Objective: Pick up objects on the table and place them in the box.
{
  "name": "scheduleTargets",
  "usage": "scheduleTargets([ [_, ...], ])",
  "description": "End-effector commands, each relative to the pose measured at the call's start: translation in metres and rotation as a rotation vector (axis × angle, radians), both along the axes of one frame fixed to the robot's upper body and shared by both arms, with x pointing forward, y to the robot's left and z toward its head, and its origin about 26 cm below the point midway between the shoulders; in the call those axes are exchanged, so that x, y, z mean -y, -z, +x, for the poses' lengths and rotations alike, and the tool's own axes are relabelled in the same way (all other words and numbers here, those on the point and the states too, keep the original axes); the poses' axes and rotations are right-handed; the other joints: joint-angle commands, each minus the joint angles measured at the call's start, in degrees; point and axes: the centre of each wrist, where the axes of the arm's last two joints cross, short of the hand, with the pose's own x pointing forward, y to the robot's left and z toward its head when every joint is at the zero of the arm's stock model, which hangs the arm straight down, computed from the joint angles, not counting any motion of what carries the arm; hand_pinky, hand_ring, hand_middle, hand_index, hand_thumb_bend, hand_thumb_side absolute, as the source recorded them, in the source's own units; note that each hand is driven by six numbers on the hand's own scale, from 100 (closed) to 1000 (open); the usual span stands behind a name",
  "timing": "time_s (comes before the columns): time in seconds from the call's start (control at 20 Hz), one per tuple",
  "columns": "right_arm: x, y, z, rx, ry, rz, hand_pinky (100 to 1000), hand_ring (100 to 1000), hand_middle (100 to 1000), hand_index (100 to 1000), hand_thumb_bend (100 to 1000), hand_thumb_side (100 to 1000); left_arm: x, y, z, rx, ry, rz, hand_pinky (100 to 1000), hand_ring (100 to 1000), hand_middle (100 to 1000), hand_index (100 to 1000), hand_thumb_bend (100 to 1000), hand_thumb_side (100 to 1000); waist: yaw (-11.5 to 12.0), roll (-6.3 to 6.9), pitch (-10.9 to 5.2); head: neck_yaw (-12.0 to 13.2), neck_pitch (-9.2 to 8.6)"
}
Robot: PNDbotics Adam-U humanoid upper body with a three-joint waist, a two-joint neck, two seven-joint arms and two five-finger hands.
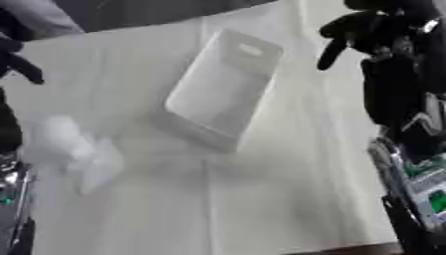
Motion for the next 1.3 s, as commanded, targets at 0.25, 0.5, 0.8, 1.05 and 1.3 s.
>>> scheduleTargets([
  [0.25,0.0,-0.004,-0.003,0.022,0.001,-0.008,359,614,731,930,100,1000,-0.001,-0.007,-0.001,0.015,-0.003,0.048,100,260,431,765,595,745,0.1,-0.11,-0.56,1.4,-0.41],
  [0.5,0.0,-0.004,-0.003,0.028,0.005,-0.026,352,607,723,929,100,1000,-0.004,-0.006,-0.002,-0.004,-0.023,0.08,100,300,473,782,600,745,0.0,-0.09,-0.31,1.0,-0.41],
  [0.8,0.001,-0.004,-0.003,0.035,0.009,-0.05,343,600,714,926,100,1000,-0.008,-0.002,-0.005,-0.108,-0.088,0.096,169,438,525,782,596,766,-0.1,-0.06,-0.13,-1.8,-0.41],
  [1.05,0.0,-0.004,-0.004,0.035,0.005,-0.067,336,595,711,922,100,1000,-0.002,0.001,-0.005,-0.273,-0.143,0.081,357,619,689,866,698,739,-0.1,-0.07,0.16,-0.3,-0.41],
  [1.3,-0.001,-0.003,-0.004,0.034,0.003,-0.077,331,591,708,920,100,1000,-0.003,0.003,-0.006,-0.34,-0.183,0.106,421,669,735,890,813,691,0.0,-0.07,0.38,1.0,-0.41],
])
